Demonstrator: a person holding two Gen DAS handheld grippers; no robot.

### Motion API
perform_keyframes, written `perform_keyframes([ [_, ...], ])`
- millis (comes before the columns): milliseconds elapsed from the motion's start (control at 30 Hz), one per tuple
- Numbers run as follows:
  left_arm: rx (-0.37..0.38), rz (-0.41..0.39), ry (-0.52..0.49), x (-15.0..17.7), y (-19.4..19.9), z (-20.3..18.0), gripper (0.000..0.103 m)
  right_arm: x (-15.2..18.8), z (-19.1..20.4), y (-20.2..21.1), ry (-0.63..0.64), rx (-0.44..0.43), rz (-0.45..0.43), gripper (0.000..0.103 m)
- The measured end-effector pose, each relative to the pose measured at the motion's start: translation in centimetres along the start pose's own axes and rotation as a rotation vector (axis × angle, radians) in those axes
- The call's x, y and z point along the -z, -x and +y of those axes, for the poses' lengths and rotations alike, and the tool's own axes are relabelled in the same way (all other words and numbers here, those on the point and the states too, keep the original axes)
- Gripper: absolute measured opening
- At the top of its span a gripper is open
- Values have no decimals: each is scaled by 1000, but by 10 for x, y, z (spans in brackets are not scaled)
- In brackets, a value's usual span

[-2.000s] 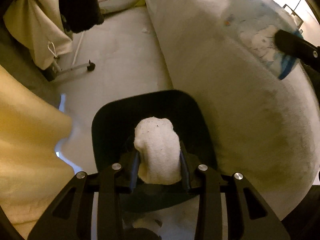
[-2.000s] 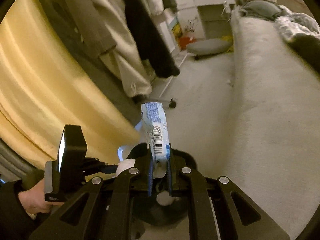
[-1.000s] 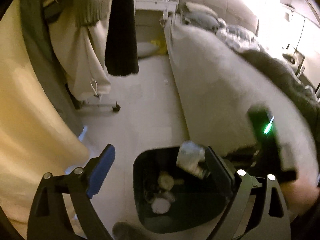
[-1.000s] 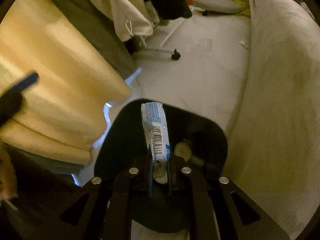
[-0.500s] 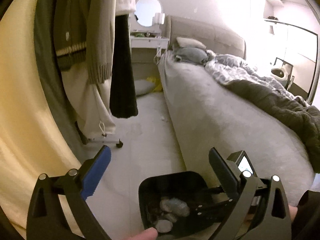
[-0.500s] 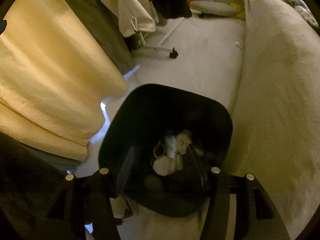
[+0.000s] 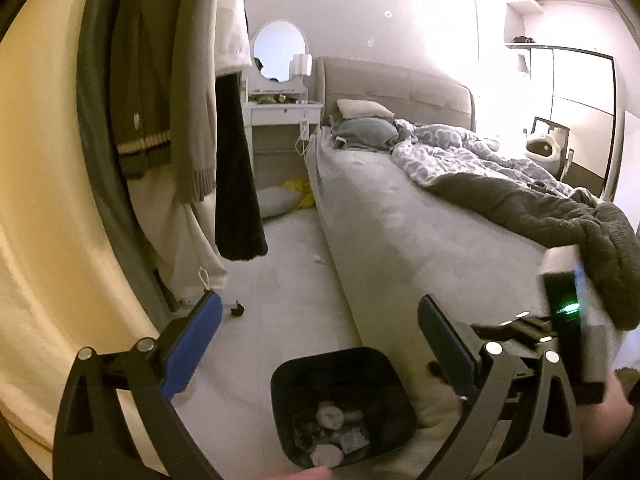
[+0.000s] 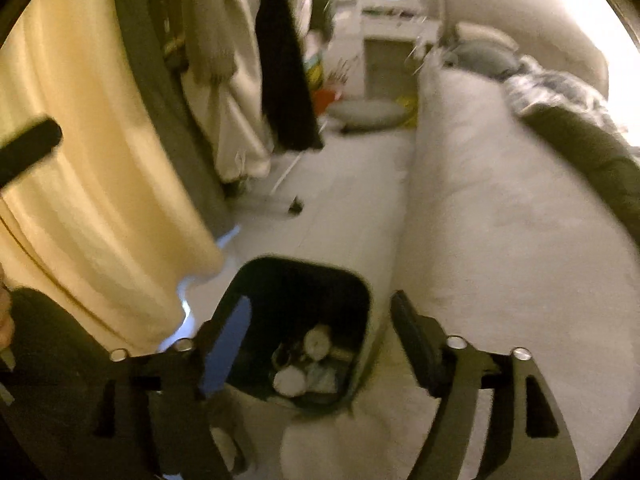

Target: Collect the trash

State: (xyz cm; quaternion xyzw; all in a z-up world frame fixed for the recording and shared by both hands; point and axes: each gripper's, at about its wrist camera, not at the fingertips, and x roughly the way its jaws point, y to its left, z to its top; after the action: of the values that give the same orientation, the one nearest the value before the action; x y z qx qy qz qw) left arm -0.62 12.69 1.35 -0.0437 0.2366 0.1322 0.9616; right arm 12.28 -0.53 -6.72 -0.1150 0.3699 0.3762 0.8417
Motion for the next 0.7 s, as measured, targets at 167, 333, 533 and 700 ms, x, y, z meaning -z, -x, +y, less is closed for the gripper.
perform_keyframes([
  [167,-5,-15,-17,-5,10,-13,100,8,-14,59,-39,52,-95,84],
  [333,-6,-24,-26,-9,19,-23,100,23,-38,110,-59,145,-184,90],
  [533,5,-27,-22,-8,28,-32,100,47,-78,161,-122,234,-240,99],
  [700,5,-18,-48,0,32,-47,100,70,-112,205,-182,372,-298,100],
])
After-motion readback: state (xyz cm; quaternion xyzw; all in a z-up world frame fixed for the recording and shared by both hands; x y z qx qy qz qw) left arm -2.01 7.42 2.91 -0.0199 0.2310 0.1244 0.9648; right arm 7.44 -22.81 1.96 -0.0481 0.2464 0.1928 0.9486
